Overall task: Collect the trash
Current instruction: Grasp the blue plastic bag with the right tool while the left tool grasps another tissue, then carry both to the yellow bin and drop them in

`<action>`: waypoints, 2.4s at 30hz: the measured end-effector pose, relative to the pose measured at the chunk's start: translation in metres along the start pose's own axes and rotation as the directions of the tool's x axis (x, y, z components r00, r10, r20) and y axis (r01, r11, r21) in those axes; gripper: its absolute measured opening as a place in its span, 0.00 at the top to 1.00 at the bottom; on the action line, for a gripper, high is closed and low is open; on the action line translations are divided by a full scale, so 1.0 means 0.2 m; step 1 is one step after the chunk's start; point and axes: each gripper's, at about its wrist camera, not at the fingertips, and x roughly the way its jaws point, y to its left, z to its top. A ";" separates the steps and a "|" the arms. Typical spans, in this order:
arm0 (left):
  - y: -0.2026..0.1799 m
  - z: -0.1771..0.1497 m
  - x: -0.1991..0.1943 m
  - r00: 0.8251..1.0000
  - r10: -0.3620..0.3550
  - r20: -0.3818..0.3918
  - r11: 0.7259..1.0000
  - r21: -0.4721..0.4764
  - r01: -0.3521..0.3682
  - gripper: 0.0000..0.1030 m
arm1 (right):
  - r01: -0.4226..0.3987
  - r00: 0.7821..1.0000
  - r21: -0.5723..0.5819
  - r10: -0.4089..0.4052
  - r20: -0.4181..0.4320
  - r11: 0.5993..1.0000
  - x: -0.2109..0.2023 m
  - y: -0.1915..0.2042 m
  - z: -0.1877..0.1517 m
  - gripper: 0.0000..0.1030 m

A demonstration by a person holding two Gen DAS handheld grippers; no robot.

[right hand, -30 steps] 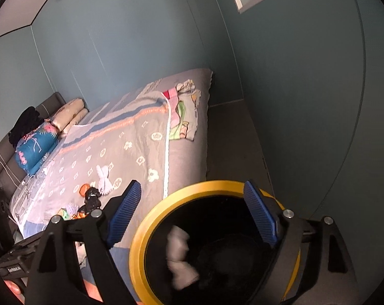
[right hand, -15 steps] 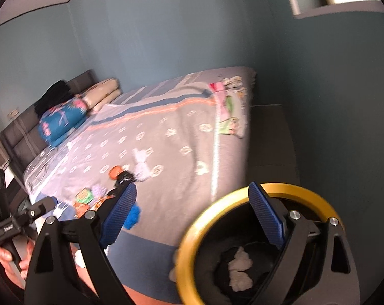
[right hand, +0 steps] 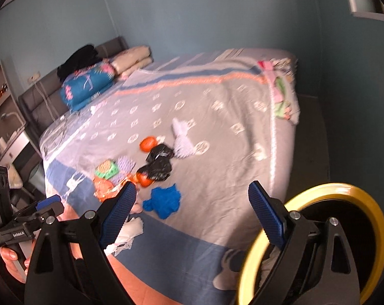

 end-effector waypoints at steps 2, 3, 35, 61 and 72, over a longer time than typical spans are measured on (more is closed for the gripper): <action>0.03 -0.03 0.02 1.000 0.020 -0.019 1.000 0.006 -0.020 0.13 | -0.011 0.999 -0.008 0.011 -0.039 1.000 0.08 0.03 0.00 0.16; 0.05 -0.04 0.03 0.999 0.028 -0.027 1.000 0.010 -0.028 0.13 | -0.007 0.998 -0.016 0.006 -0.060 1.000 0.13 0.06 -0.01 0.16; 0.07 -0.34 0.47 0.955 0.112 -0.273 0.987 0.145 -0.074 0.23 | 0.024 0.901 -0.133 -0.079 -0.427 0.991 1.08 0.29 -0.18 0.26; 0.08 -0.35 0.44 0.971 0.045 -0.235 0.995 0.095 -0.023 0.82 | 0.062 0.900 -0.137 -0.115 -0.421 0.989 1.12 0.26 -0.21 0.78; 0.13 -0.32 0.34 0.986 -0.040 -0.163 0.998 0.033 0.046 0.82 | 0.045 0.934 -0.082 -0.071 -0.351 0.996 0.97 0.24 -0.16 0.82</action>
